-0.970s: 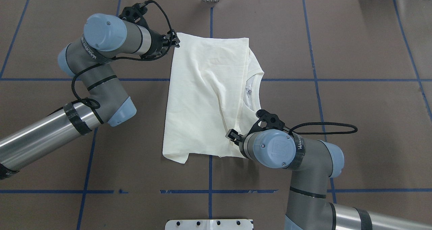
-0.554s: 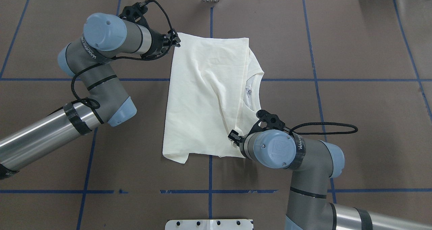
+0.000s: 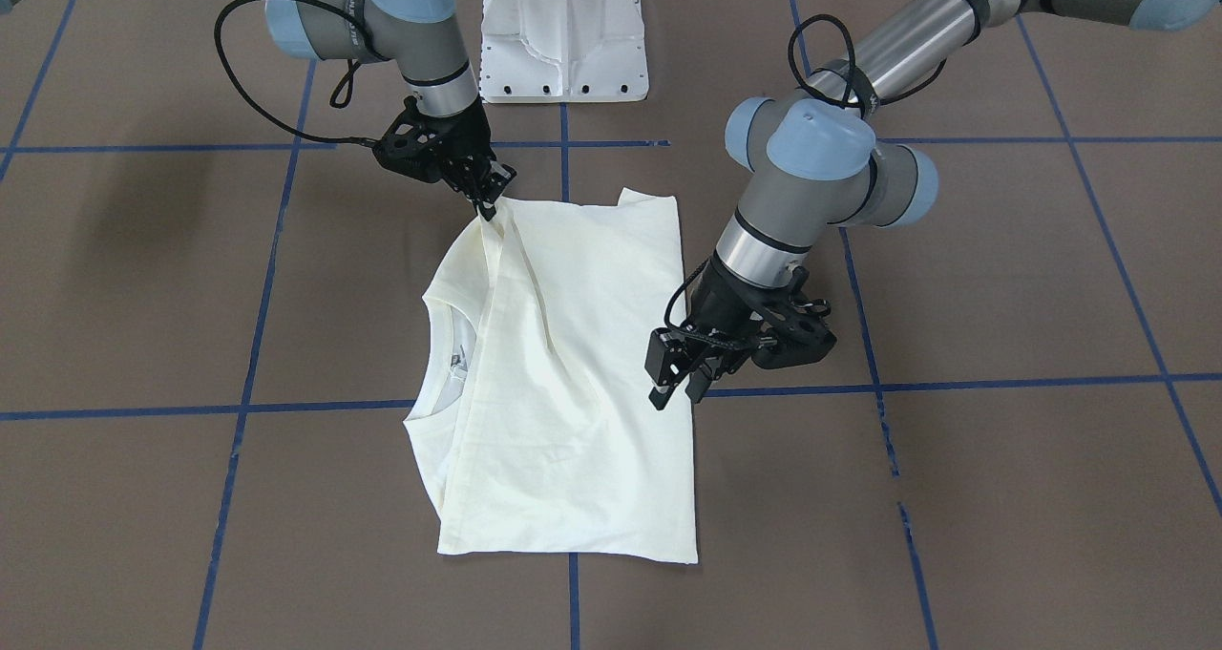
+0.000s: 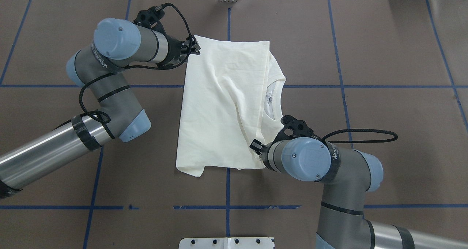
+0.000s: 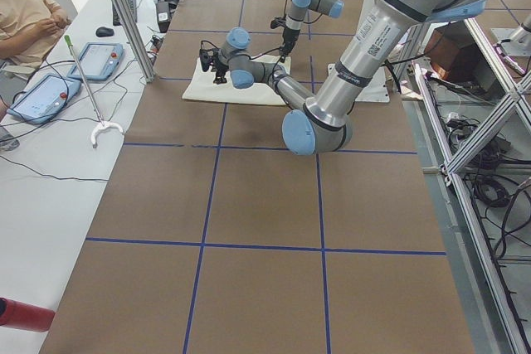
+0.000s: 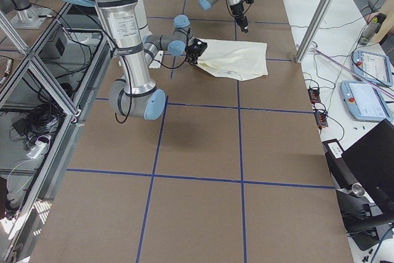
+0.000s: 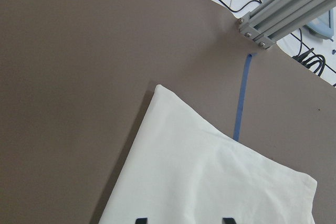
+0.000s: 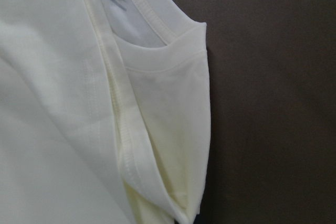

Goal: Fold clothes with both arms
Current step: 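Press the right gripper on the collar edge while the left gripper moves away, then lower both grippers to the shirt edge nearest the robot and grasp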

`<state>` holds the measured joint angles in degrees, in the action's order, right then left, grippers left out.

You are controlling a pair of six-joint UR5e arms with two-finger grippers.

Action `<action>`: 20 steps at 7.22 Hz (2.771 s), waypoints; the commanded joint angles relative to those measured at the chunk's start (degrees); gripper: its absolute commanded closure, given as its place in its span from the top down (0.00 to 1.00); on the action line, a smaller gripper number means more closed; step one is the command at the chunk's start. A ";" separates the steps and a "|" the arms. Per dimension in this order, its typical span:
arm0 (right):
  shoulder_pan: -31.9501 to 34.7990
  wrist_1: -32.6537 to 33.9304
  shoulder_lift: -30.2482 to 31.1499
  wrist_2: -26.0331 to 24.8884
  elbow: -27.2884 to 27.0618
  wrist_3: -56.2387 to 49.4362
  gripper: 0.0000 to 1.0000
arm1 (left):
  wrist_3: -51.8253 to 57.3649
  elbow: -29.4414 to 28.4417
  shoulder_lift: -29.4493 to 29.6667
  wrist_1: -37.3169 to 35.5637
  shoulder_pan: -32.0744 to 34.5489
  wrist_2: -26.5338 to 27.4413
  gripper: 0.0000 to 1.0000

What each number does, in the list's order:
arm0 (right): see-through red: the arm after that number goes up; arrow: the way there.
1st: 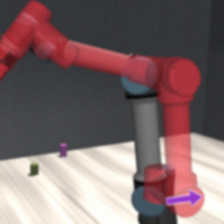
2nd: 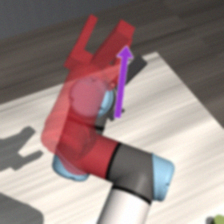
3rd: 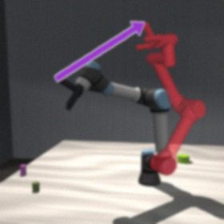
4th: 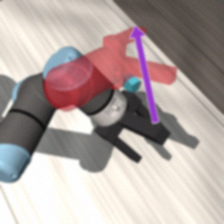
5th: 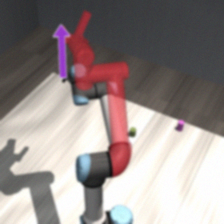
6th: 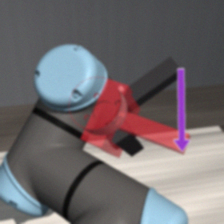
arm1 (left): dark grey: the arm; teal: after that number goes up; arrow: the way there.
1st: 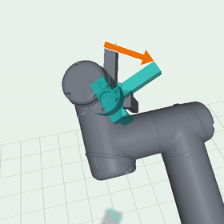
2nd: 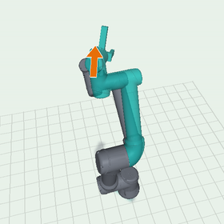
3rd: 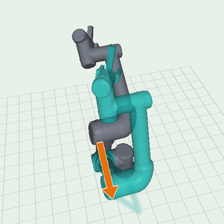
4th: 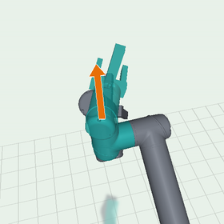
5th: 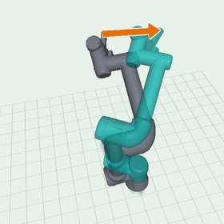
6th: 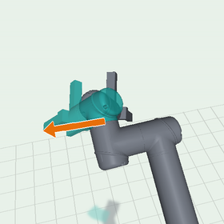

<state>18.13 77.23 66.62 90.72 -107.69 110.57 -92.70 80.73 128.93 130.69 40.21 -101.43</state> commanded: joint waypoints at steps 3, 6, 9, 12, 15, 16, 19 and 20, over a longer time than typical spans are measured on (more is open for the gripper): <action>0.15 0.02 3.16 0.86 -4.98 0.26 0.00 | -11.86 23.66 -17.78 -8.26 -17.57 8.14 0.61; 0.07 -0.06 3.25 0.86 -5.51 0.26 0.00 | -16.99 23.42 -18.54 -10.35 -21.66 8.18 0.65; 0.07 -0.06 3.16 0.86 -5.60 0.26 0.00 | -17.08 24.13 -18.36 -14.21 -22.98 7.74 0.65; 0.07 -0.06 3.16 0.86 -5.95 0.26 0.00 | -17.07 23.86 -18.45 -16.00 -23.07 7.47 0.63; -0.02 -0.06 2.99 0.86 -5.95 0.35 0.00 | -17.08 23.78 -18.54 -16.26 -23.07 6.34 0.08; -0.02 -0.06 2.99 0.86 -5.95 0.26 0.00 | -17.08 23.52 -18.45 -16.26 -23.16 5.98 0.00; 0.07 0.02 3.34 0.77 -7.09 0.44 0.00 | -18.47 27.09 -18.45 -18.96 -24.12 5.81 0.00; -0.02 0.02 4.56 0.86 -9.09 1.92 0.00 | -18.74 31.38 -18.45 -21.94 -24.47 4.06 0.00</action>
<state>18.16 77.24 70.18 91.54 -115.03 111.34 -110.81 108.01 110.46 111.81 16.14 -96.02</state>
